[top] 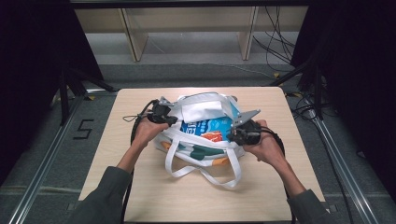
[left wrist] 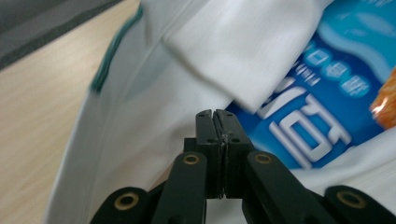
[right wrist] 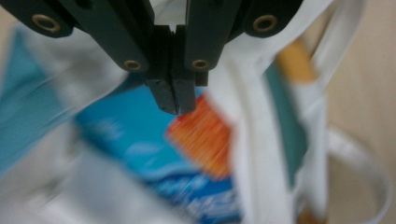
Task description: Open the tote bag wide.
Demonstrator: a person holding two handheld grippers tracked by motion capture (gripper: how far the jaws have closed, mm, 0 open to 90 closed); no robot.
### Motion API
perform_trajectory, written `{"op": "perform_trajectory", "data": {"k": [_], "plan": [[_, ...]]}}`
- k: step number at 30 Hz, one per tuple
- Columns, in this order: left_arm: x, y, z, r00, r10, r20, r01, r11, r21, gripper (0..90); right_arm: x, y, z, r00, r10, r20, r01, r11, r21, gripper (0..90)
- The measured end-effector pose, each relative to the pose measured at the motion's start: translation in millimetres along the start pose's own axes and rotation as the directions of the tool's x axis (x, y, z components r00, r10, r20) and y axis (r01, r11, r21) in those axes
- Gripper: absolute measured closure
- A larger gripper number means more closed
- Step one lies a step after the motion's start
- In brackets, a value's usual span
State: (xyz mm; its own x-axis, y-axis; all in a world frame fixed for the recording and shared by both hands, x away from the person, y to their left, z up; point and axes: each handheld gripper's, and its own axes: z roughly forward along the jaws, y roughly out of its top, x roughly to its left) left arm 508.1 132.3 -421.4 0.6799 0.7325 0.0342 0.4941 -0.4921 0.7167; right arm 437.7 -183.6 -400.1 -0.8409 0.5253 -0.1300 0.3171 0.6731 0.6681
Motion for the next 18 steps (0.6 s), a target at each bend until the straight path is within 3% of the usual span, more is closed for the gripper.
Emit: {"op": "perform_trajectory", "data": {"k": [2,3,4,5,6,7,8,10,11,12,13,15,18], "plan": [[-3.1,14.5,-1.7,0.9992,0.038,-0.014,-0.038,0.9989,-0.027,87.6,-11.5,8.6,-2.5,0.9962,0.032,0.081,-0.026,0.997,-0.074,90.0],[-2.1,18.5,0.0,0.999,0.034,-0.028,-0.035,0.9991,-0.026,87.5,-19.0,12.1,-1.2,0.992,0.044,0.118,-0.034,0.996,-0.082,90.0],[-2.1,18.5,0.0,0.999,0.034,-0.028,-0.035,0.9991,-0.026,87.5,-19.0,12.1,-1.2,0.992,0.044,0.118,-0.034,0.996,-0.082,90.0],[3.8,22.4,6.1,0.9986,0.017,-0.049,-0.018,0.9997,-0.018,87.4,-39.1,14.2,8.9,0.9852,0.09,0.146,-0.073,0.99,-0.12,90.0],[9.3,22.0,9.7,0.9967,0.011,-0.08,-0.011,0.9999,-0.006,87.4,-44.3,13.6,13.3,0.9805,0.109,0.164,-0.093,0.991,-0.101,90.0],[9.3,22.0,9.7,0.9967,0.011,-0.08,-0.011,0.9999,-0.006,87.5,-44.3,13.6,13.3,0.9805,0.109,0.164,-0.093,0.991,-0.101,90.0],[19.1,18.5,13.5,0.994,0.002,-0.109,0.001,0.9998,0.02,88.5,-61.7,5.4,29.8,0.9679,0.127,0.217,-0.123,0.992,-0.031,90.0],[36.8,4.3,18.9,0.9914,-0.092,-0.093,0.094,0.9955,0.017,89.3,-71.5,-7.1,43.9,0.9603,0.161,0.228,-0.162,0.987,-0.013,90.0],[39.5,-0.4,20.6,0.9896,-0.123,-0.075,0.124,0.9923,0.007,89.4,-75.1,-14.3,50.0,0.9603,0.168,0.223,-0.179,0.983,0.03,90.0],[42.0,-3.8,21.4,0.9918,-0.109,-0.067,0.111,0.9937,0.016,89.4,-76.9,-21.9,57.6,0.96,0.175,0.219,-0.19,0.981,0.048,90.0],[43.6,-6.4,22.5,0.9921,-0.108,-0.063,0.11,0.9938,0.02,89.4,-77.8,-29.3,65.0,0.9595,0.189,0.209,-0.2,0.979,0.031,90.0],[45.6,-10.7,25.6,0.9892,-0.135,-0.057,0.136,0.9905,0.02,89.6,-76.2,-37.6,73.7,0.9551,0.222,0.196,-0.239,0.969,0.066,90.0],[42.9,-13.3,27.0,0.9898,-0.119,-0.079,0.121,0.9925,0.02,89.6,-70.5,-46.9,83.3,0.9599,0.197,0.199,-0.221,0.97,0.103,90.0]]}}
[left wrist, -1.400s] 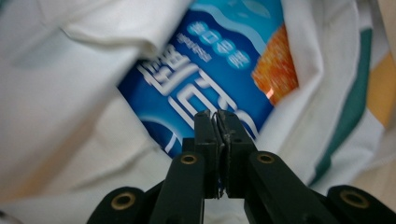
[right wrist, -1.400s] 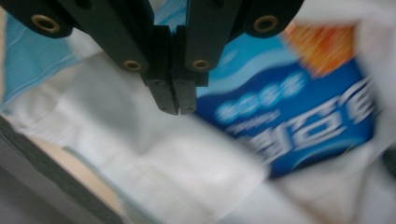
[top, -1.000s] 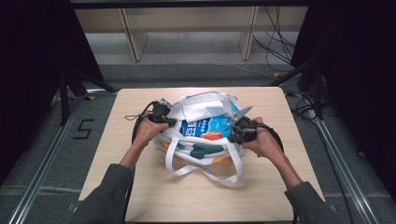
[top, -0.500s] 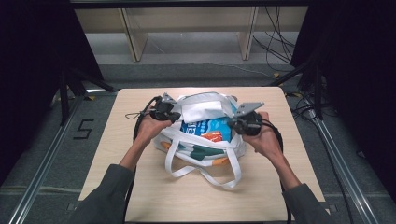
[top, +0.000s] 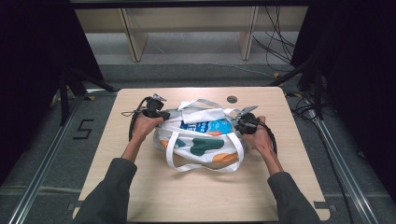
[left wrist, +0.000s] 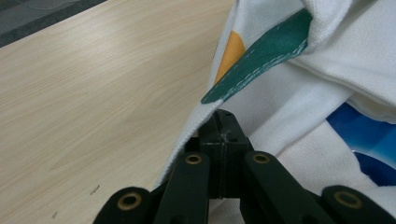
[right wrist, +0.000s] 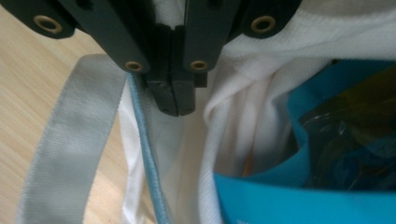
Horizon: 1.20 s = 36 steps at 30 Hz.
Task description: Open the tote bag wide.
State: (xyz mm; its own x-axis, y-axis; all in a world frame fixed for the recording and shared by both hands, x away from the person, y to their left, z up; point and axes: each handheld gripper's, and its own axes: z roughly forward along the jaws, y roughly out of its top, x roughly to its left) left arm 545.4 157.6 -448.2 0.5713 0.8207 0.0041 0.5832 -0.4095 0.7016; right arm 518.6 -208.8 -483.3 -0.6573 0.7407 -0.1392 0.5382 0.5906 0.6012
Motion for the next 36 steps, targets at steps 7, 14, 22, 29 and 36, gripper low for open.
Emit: {"op": "perform_trajectory", "data": {"k": [7,14,22,29,36], "plan": [[-20.7,5.3,-26.8,0.997,0.06,0.05,-0.058,0.9974,-0.043,88.0,8.9,14.9,-55.3,0.9997,0.0,-0.026,-0.005,0.985,-0.171,90.0],[-47.3,-1.8,-30.6,0.9838,0.129,0.125,-0.124,0.9913,-0.045,86.5,54.2,17.3,-79.5,0.9754,-0.142,-0.168,0.102,0.969,-0.225,90.0],[-29.5,-16.9,-22.4,0.9912,0.066,0.114,-0.064,0.9977,-0.021,89.2,82.2,-21.1,-71.9,0.9543,-0.159,-0.253,0.137,0.985,-0.101,90.0],[-53.2,-7.6,-37.7,0.974,0.089,0.209,-0.07,0.993,-0.095,87.9,80.8,-9.8,-83.7,0.9662,-0.179,-0.186,0.151,0.977,-0.154,90.0],[-66.5,-21.1,-32.3,0.9345,0.201,0.294,-0.228,0.9715,0.064,89.2,84.6,-13.6,-79.2,0.9616,-0.183,-0.204,0.155,0.977,-0.147,90.0]]}}
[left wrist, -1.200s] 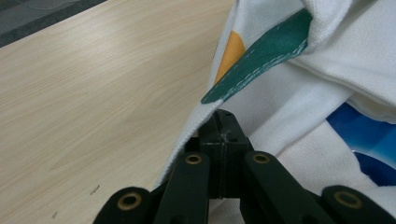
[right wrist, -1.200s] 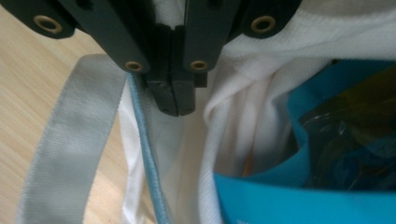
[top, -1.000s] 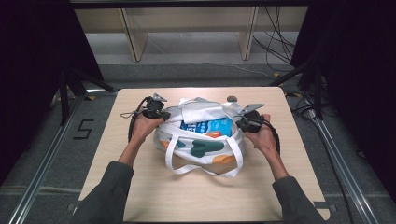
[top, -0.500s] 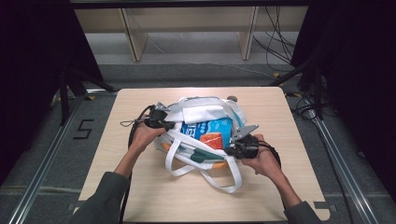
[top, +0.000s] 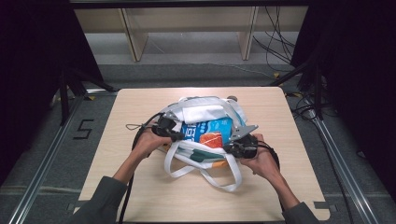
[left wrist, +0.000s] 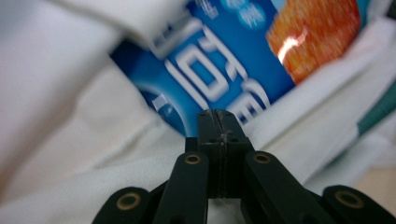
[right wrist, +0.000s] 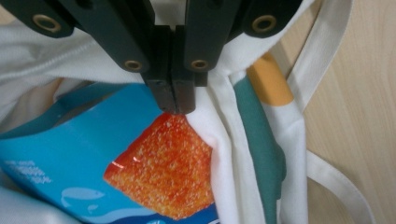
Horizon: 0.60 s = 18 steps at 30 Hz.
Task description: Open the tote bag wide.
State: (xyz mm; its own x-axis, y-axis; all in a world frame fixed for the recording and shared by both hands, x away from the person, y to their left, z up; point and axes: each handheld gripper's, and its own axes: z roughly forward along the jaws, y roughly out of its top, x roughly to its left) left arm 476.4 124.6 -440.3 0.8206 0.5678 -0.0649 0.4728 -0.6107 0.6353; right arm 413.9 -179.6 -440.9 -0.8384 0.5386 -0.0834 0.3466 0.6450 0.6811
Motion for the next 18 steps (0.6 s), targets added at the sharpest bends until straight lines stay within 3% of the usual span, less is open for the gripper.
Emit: {"op": "perform_trajectory", "data": {"k": [1,2,3,6,7,9,10,11,12,13,14,18], "plan": [[-4.9,-14.6,1.8,0.9983,-0.042,0.04,0.041,0.9991,0.011,89.4,0.0,-0.8,0.1,1.0,0.003,-0.002,-0.003,1.0,-0.001,90.0],[-4.9,-14.6,1.8,0.9983,-0.042,0.04,0.041,0.9991,0.011,89.4,0.0,-0.8,0.1,1.0,0.003,-0.002,-0.003,1.0,-0.001,90.0],[-11.5,-25.8,3.7,0.9992,-0.007,0.039,0.005,0.9987,0.05,89.5,-0.8,-0.1,1.1,1.0,0.004,-0.001,-0.004,1.0,-0.006,90.0],[-16.7,-29.2,2.0,0.9996,0.002,0.028,-0.003,0.9991,0.043,89.5,-0.4,3.7,2.6,0.9996,0.008,0.026,-0.009,1.0,0.012,90.0],[-16.4,-28.0,-0.5,0.9997,0.009,0.022,-0.009,0.9993,0.037,89.5,-3.7,7.8,3.1,0.9997,-0.011,0.022,0.011,1.0,0.007,90.0],[-15.2,-26.0,-1.7,0.9997,0.02,0.012,-0.021,0.9996,0.022,89.4,-6.7,12.3,1.0,0.9993,0.014,0.035,-0.013,1.0,-0.027,90.0],[-16.2,-24.6,-1.6,1.0,0.0,-0.003,0.0,0.9998,-0.019,88.4,-9.9,15.8,1.0,0.9993,0.012,0.036,-0.009,0.998,-0.065,90.0],[-16.2,-24.6,-1.6,1.0,0.0,-0.003,0.0,0.9998,-0.019,86.8,-9.9,15.8,1.0,0.9993,0.012,0.036,-0.009,0.998,-0.065,90.0],[-16.1,-21.6,-2.9,0.9998,-0.013,-0.018,0.012,0.9985,-0.054,86.8,-13.3,20.4,0.0,0.999,0.018,0.041,-0.015,0.997,-0.081,90.0],[-11.7,-12.1,-8.3,0.9974,-0.036,-0.062,0.029,0.9931,-0.113,85.6,-22.9,33.0,0.8,0.998,0.022,0.06,-0.016,0.995,-0.097,90.0],[-7.9,-6.0,-10.6,0.9966,-0.038,-0.073,0.028,0.9904,-0.135,85.8,-27.5,37.3,2.2,0.9973,0.021,0.071,-0.014,0.995,-0.098,90.0],[2.4,9.7,-8.3,0.993,-0.064,-0.099,0.05,0.9887,-0.141,84.9,-45.6,55.5,15.4,0.9943,0.047,0.096,-0.035,0.992,-0.118,90.0]]}}
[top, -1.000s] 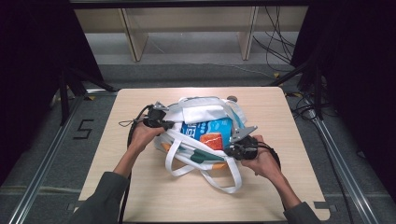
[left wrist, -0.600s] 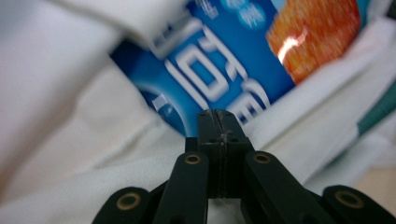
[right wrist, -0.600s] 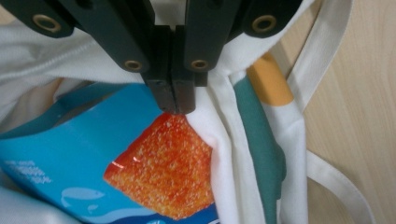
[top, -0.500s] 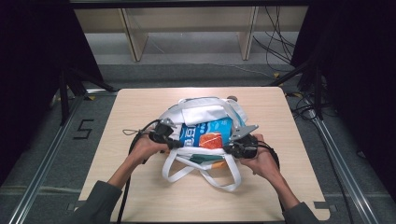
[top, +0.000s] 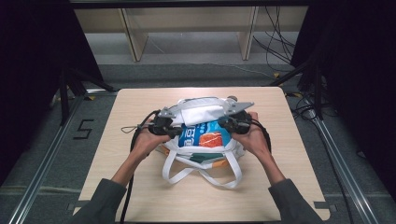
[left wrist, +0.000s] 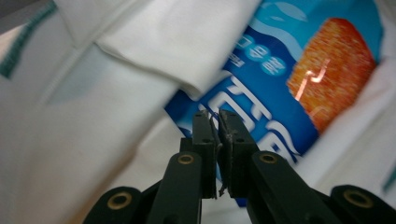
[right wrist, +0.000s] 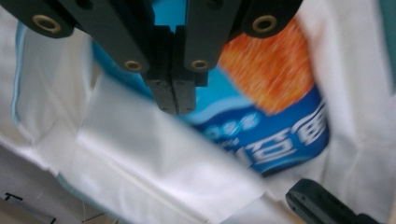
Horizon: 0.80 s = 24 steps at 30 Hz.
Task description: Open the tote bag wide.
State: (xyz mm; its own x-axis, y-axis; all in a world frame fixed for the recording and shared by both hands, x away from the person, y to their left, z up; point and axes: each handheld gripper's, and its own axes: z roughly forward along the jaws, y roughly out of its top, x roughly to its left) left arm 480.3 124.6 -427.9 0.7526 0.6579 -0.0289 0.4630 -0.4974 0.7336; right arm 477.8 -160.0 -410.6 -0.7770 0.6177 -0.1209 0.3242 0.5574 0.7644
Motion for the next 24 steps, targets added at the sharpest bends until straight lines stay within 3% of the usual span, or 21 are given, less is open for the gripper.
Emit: {"op": "perform_trajectory", "data": {"k": [3,4,6,7,11,12,13,15,16,19,22,23,24], "plan": [[5.7,3.3,8.2,0.9997,-0.025,0.001,0.025,0.9996,0.013,84.5,-5.5,17.3,27.9,0.9998,-0.006,-0.017,0.007,0.999,0.042,90.0],[6.2,2.7,10.8,0.9997,-0.025,0.005,0.025,0.9995,0.019,84.5,-5.5,17.3,27.9,0.9998,-0.006,-0.017,0.007,0.999,0.042,90.0],[3.9,-0.6,15.6,0.9997,-0.016,0.016,0.015,0.9992,0.037,84.3,-5.4,23.4,43.9,0.9994,-0.027,-0.02,0.028,0.995,0.094,90.0],[3.4,-4.3,16.6,0.9995,-0.002,0.031,0.0,0.9984,0.057,84.2,-6.4,26.3,60.3,0.9997,-0.021,0.015,0.02,0.993,0.115,90.0],[3.1,-13.3,14.3,0.9986,0.005,0.052,-0.008,0.9972,0.074,84.7,-15.5,31.6,73.7,0.9986,-0.002,0.052,-0.005,0.991,0.13,90.0],[2.1,-14.5,14.2,0.9985,-0.005,0.055,0.001,0.9973,0.073,84.9,-20.0,32.2,78.8,0.9949,-0.045,0.09,0.03,0.987,0.157,90.0],[1.0,-15.7,12.2,0.9982,0.02,0.057,-0.025,0.9957,0.089,84.9,-19.4,32.5,82.6,0.9937,-0.024,0.109,0.006,0.986,0.164,90.0],[-4.1,-19.3,10.2,0.998,0.035,0.053,-0.04,0.9944,0.098,85.1,-22.3,32.1,92.3,0.9884,-0.045,0.145,0.01,0.973,0.229,90.0],[-5.3,-20.3,8.9,0.9968,0.058,0.055,-0.064,0.9922,0.107,85.2,-22.7,31.1,96.4,0.9878,-0.032,0.152,-0.006,0.969,0.249,90.0],[-7.7,-21.4,5.4,0.9983,0.04,0.043,-0.043,0.9961,0.077,84.6,-25.1,34.0,96.2,0.9893,-0.018,0.145,-0.021,0.965,0.263,90.0],[-5.9,-19.9,0.1,0.9982,0.045,0.041,-0.047,0.9976,0.051,83.8,-25.3,36.8,87.1,0.9917,0.001,0.128,-0.03,0.973,0.227,90.0],[-3.9,-19.0,-4.1,0.9996,0.011,0.027,-0.011,0.9999,0.007,83.8,-26.2,37.8,76.7,0.9933,0.012,0.115,-0.031,0.985,0.167,90.0],[-3.9,-19.0,-4.1,0.9996,0.011,0.027,-0.011,0.9999,0.007,83.8,-25.1,38.1,69.8,0.9942,0.051,0.095,-0.064,0.988,0.144,90.0]]}}
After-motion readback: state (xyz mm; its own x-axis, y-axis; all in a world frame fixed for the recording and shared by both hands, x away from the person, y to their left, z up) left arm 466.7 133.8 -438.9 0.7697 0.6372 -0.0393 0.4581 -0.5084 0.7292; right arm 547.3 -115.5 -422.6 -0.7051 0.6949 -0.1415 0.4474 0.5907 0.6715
